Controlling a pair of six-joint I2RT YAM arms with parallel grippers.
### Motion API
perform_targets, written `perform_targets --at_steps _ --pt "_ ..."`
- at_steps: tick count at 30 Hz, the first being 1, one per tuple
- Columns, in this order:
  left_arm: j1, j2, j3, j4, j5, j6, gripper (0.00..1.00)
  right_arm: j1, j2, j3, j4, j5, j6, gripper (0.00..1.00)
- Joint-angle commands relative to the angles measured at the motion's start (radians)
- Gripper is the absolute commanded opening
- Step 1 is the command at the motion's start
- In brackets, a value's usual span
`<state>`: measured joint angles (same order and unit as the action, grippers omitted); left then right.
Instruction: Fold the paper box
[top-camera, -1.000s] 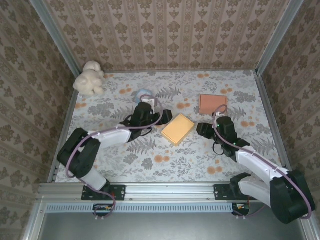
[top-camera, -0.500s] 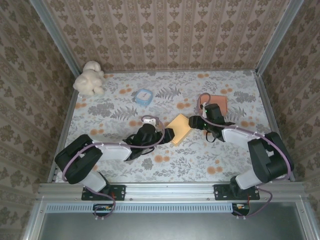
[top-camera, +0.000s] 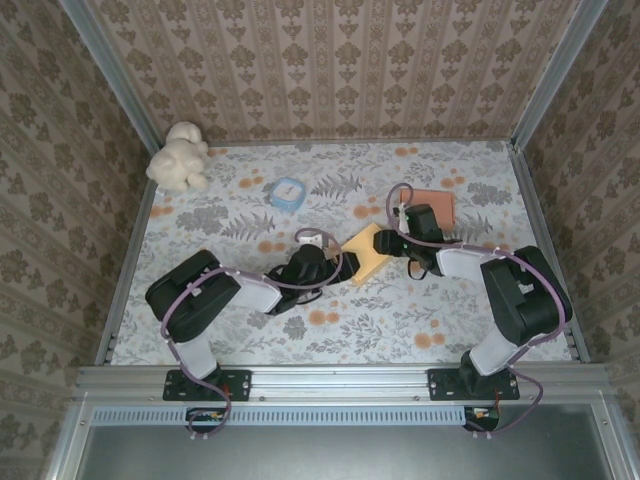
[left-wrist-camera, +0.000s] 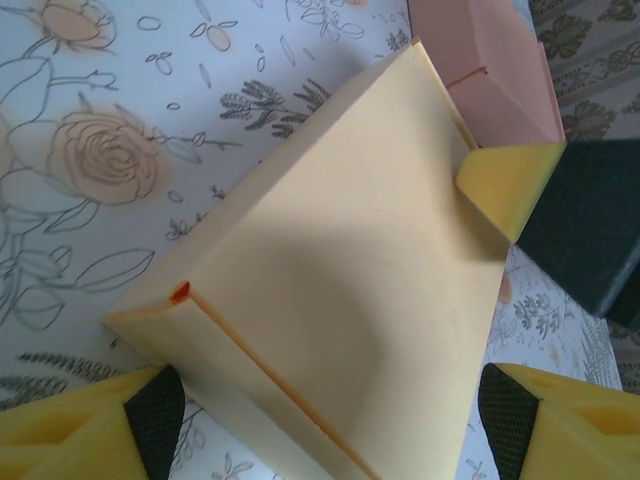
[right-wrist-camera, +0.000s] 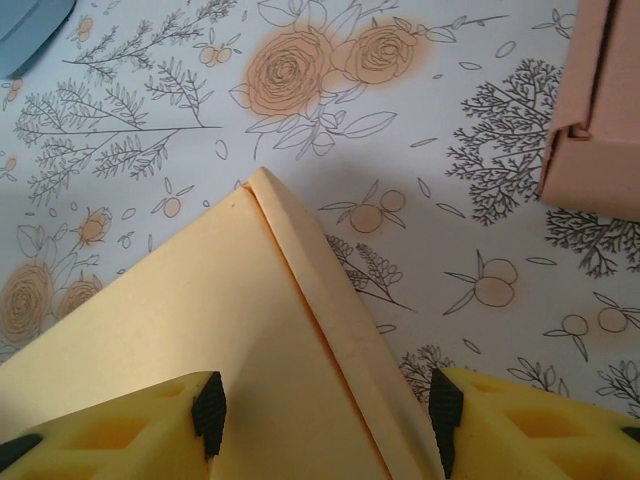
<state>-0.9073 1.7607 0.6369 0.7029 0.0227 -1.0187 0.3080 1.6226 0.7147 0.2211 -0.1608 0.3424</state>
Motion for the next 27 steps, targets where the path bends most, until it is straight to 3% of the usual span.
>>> perform_targets --at_steps 1,15,27 --pt "0.006 0.035 0.068 0.024 0.055 -0.011 0.80 0.013 -0.008 -0.042 0.057 -0.102 0.035 0.58" --pt "0.123 0.074 0.271 -0.152 0.087 0.082 0.80 0.032 -0.102 -0.084 0.241 -0.089 0.180 0.54" --pt "0.242 0.165 0.499 -0.302 0.112 0.185 0.80 0.055 0.052 0.108 0.244 -0.046 0.179 0.54"
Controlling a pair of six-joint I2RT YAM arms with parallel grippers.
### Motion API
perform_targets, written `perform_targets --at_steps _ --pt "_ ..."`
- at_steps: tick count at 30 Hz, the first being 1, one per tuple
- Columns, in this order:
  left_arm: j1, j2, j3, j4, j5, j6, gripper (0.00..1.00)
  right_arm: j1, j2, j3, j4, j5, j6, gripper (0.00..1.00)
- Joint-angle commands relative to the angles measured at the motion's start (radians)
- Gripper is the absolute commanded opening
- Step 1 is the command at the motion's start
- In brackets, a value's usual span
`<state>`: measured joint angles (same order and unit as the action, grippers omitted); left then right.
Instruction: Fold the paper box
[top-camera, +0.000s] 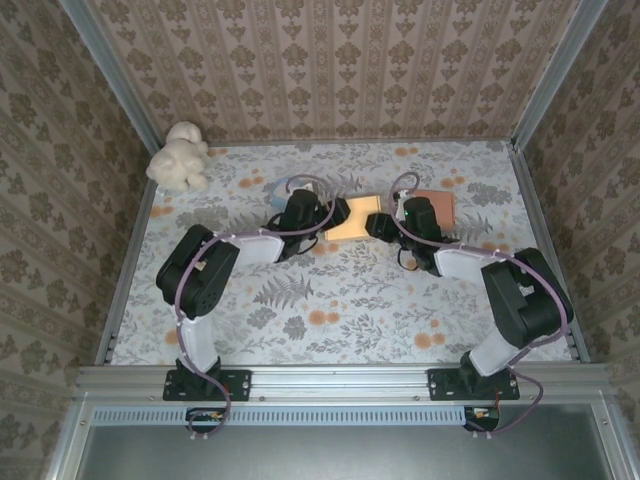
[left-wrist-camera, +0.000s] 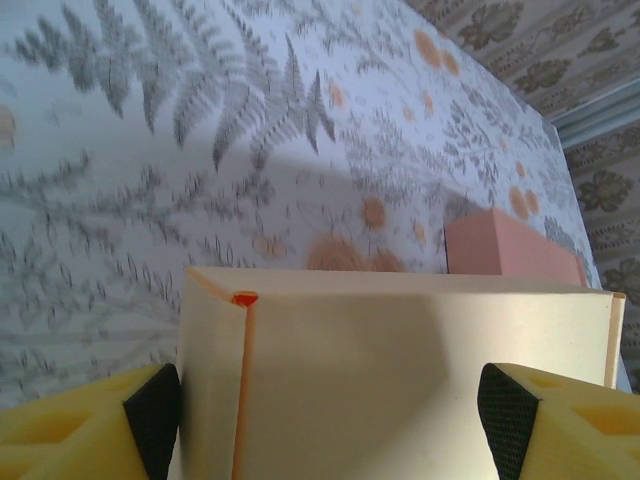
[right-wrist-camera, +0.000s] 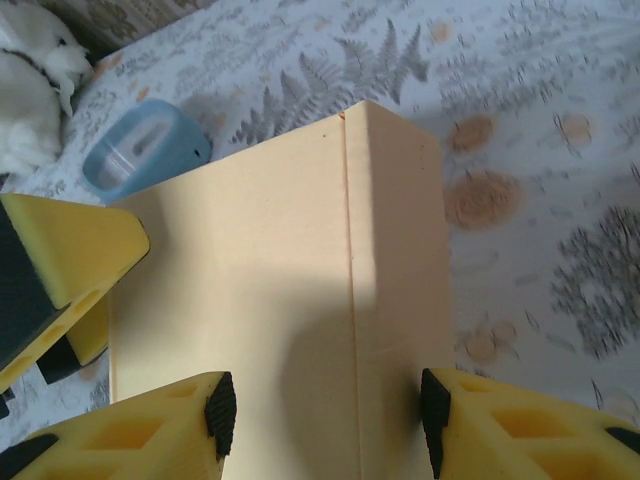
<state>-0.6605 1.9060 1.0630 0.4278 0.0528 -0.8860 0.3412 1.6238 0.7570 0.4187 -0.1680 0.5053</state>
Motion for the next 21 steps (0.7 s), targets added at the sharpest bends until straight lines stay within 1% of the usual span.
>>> perform_targets --at_steps 1,4,10,14,17,21 --pt "0.003 0.031 0.097 -0.045 0.084 0.061 0.80 0.021 0.077 0.090 0.041 -0.040 0.014 0.54" --pt "0.025 0.064 0.162 -0.099 0.090 0.083 0.81 0.021 0.145 0.148 0.046 -0.037 0.016 0.54" --pt "0.059 0.121 0.222 -0.134 0.096 0.102 0.81 0.020 0.219 0.199 0.061 0.003 0.003 0.54" --pt "0.076 0.138 0.236 -0.157 0.093 0.110 0.81 0.020 0.223 0.214 0.049 0.032 -0.010 0.55" --pt "0.095 0.133 0.220 -0.158 0.082 0.110 0.82 0.020 0.208 0.220 0.007 0.069 -0.032 0.56" --pt "0.118 0.103 0.217 -0.196 0.038 0.149 0.83 0.019 0.192 0.223 -0.055 0.110 -0.058 0.58"
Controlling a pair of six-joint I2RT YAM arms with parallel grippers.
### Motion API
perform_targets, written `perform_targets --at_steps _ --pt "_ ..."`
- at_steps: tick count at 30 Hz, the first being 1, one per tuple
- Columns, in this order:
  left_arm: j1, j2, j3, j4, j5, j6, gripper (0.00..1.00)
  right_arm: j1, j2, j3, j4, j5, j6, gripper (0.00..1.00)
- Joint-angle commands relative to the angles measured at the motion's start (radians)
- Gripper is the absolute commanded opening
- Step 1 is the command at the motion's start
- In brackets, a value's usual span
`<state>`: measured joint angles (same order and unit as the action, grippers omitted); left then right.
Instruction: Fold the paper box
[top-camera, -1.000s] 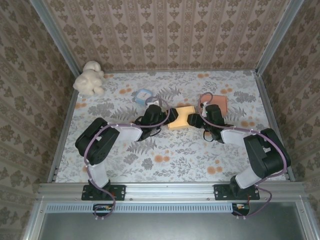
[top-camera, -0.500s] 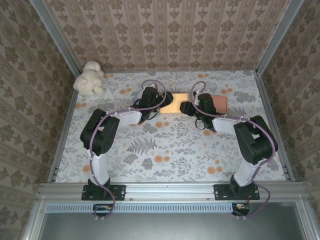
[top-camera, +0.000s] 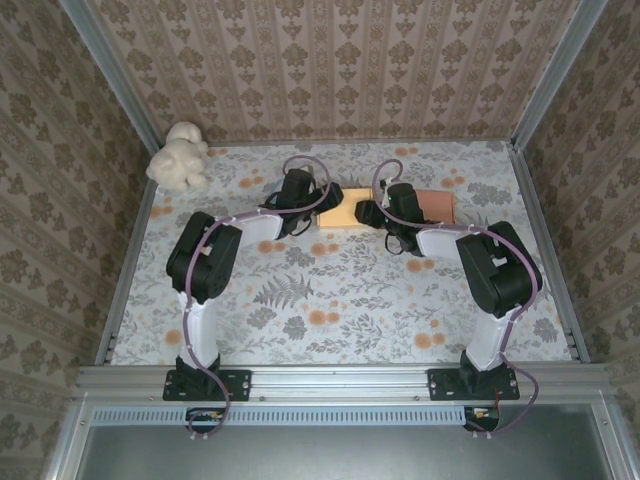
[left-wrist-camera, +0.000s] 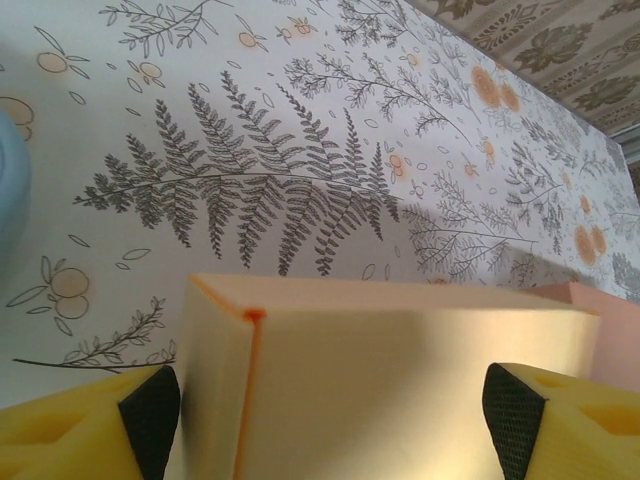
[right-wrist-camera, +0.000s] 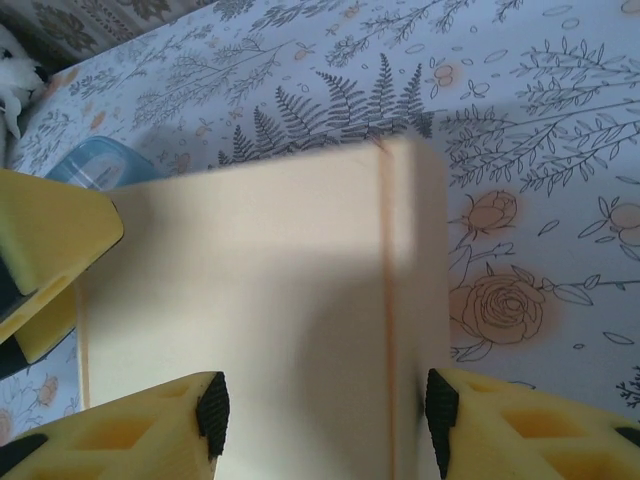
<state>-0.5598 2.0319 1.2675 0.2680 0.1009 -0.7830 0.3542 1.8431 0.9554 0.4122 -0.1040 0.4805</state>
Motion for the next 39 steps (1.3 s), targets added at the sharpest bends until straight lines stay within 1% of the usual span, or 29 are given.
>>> perform_targets --at_steps 1,6,17,24,27,29,30,31,32,33,36,39 --pt "0.020 -0.031 0.018 -0.056 -0.023 0.059 0.83 0.007 -0.033 0.025 -0.068 0.058 -0.040 0.58" --pt "0.021 -0.074 0.033 -0.130 -0.062 0.101 0.84 0.005 -0.101 -0.013 -0.089 0.100 -0.058 0.59" --pt "0.006 -0.316 -0.165 -0.084 -0.100 0.099 0.84 0.007 -0.389 -0.145 -0.193 0.152 -0.081 0.59" --pt "-0.052 -0.511 -0.284 -0.095 -0.165 0.143 0.85 0.007 -0.613 -0.244 -0.272 0.217 -0.142 0.60" --pt "-0.098 -0.605 -0.329 -0.123 -0.219 0.193 0.85 0.006 -0.748 -0.298 -0.318 0.258 -0.166 0.61" --pt "-0.134 -0.673 -0.361 -0.146 -0.271 0.227 0.85 0.007 -0.837 -0.332 -0.356 0.307 -0.182 0.63" --pt "-0.151 -0.711 -0.383 -0.153 -0.300 0.239 0.85 0.007 -0.885 -0.349 -0.373 0.341 -0.190 0.71" --pt "-0.168 -0.752 -0.406 -0.152 -0.325 0.252 0.86 0.006 -0.930 -0.367 -0.385 0.376 -0.201 0.97" --pt "-0.182 -0.787 -0.431 -0.150 -0.341 0.265 0.95 0.006 -0.966 -0.382 -0.390 0.406 -0.215 1.00" --pt "-0.196 -0.829 -0.456 -0.145 -0.357 0.282 1.00 0.007 -1.000 -0.400 -0.391 0.443 -0.237 1.00" --pt "-0.230 -0.940 -0.518 -0.151 -0.411 0.335 1.00 0.003 -1.068 -0.458 -0.349 0.558 -0.325 1.00" --pt "-0.240 -1.036 -0.570 -0.163 -0.471 0.371 1.00 -0.011 -1.075 -0.544 -0.242 0.669 -0.431 1.00"
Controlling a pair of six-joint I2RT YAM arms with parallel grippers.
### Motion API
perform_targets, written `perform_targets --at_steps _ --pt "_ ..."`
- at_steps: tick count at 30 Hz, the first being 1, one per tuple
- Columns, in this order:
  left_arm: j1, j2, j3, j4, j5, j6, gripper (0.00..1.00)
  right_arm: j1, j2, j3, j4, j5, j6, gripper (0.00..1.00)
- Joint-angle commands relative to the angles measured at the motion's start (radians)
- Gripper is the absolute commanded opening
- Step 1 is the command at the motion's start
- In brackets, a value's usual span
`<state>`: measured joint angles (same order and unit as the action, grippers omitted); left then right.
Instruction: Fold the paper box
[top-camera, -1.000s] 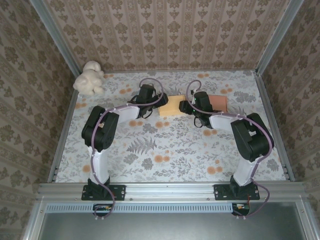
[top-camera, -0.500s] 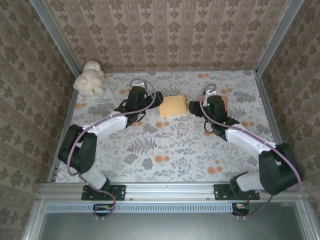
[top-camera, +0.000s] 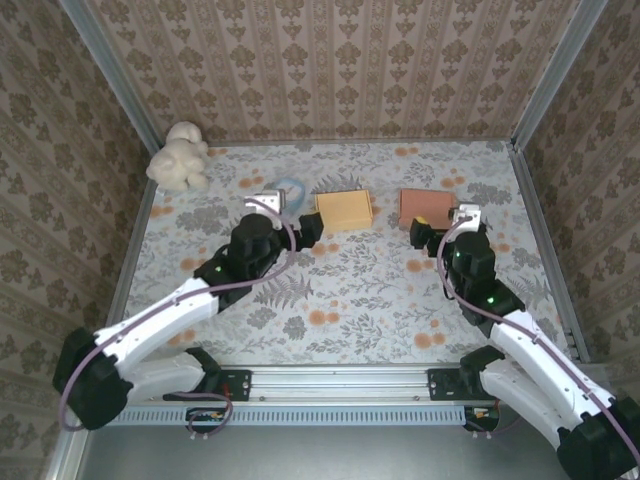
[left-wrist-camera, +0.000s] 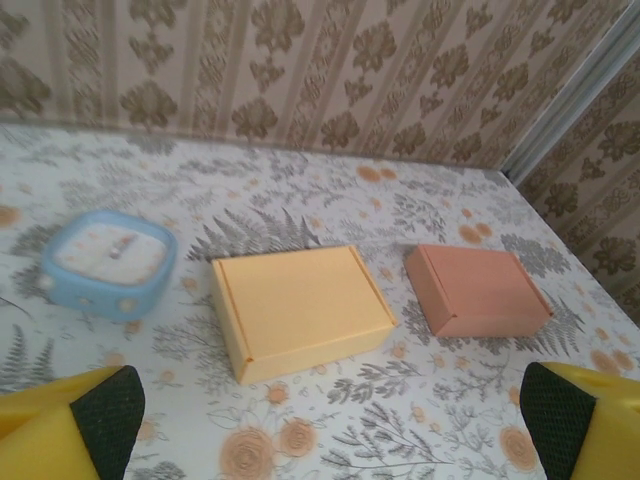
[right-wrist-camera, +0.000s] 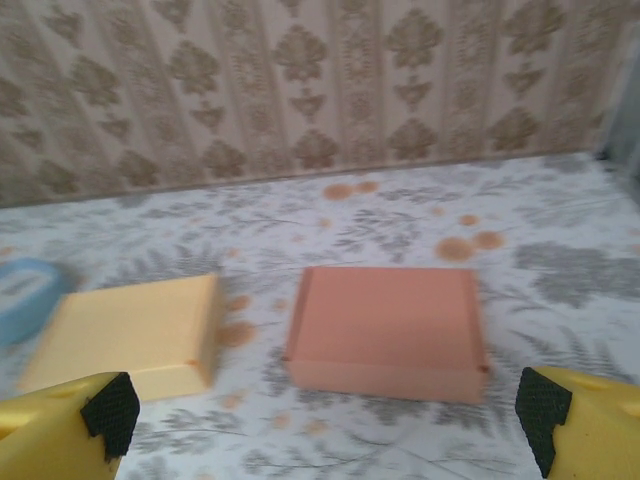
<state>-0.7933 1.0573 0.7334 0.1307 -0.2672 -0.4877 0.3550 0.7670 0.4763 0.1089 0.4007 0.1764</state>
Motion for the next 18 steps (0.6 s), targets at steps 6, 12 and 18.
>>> perform_targets --at_steps 6,12,18 --pt "-0.004 -0.218 -0.142 -0.002 -0.224 0.088 1.00 -0.096 0.129 -0.166 0.235 0.132 -0.184 1.00" --pt "0.027 -0.319 -0.205 0.018 -0.266 0.060 1.00 -0.208 0.335 -0.150 0.384 -0.018 -0.154 1.00" --pt "0.080 -0.361 -0.240 0.010 -0.258 0.029 1.00 -0.254 0.501 -0.097 0.498 -0.145 -0.182 1.00"
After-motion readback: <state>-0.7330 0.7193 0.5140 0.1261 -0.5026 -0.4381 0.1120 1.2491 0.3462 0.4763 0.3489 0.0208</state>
